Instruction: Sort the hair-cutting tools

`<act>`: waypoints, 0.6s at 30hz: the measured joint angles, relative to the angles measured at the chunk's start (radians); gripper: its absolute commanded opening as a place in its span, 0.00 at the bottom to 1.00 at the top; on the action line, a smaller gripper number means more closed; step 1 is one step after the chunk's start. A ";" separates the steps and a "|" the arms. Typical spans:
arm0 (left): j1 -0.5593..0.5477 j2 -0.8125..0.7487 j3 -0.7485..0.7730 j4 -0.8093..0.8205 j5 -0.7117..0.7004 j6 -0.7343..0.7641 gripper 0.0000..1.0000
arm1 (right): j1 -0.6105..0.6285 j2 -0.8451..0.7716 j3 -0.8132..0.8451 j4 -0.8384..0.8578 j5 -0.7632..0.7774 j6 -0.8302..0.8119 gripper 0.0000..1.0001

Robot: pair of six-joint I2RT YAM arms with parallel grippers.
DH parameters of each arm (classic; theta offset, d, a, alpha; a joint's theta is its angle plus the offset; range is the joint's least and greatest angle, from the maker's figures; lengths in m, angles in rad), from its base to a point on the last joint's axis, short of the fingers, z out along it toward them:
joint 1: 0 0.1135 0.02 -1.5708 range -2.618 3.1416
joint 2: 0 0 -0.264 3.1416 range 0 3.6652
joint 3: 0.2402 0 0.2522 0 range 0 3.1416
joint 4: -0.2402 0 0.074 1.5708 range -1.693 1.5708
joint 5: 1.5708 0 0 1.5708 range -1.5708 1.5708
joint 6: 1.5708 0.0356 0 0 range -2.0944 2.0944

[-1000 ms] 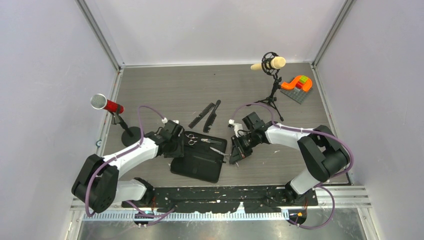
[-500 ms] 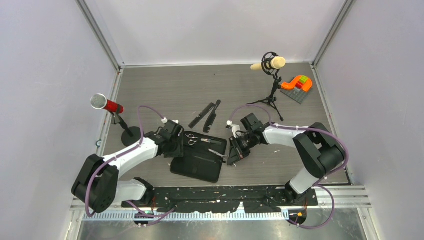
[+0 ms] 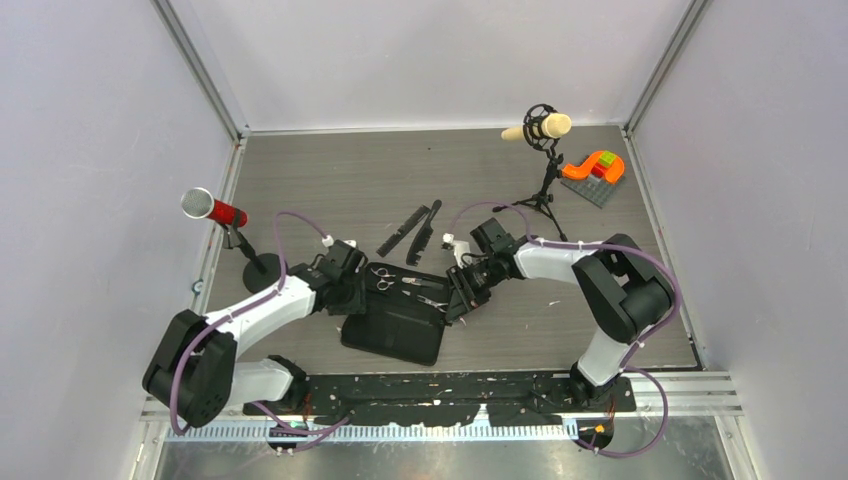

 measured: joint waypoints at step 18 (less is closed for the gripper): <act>0.001 -0.031 -0.024 0.021 -0.001 0.000 0.38 | 0.129 -0.312 -0.006 -0.100 0.568 0.232 0.49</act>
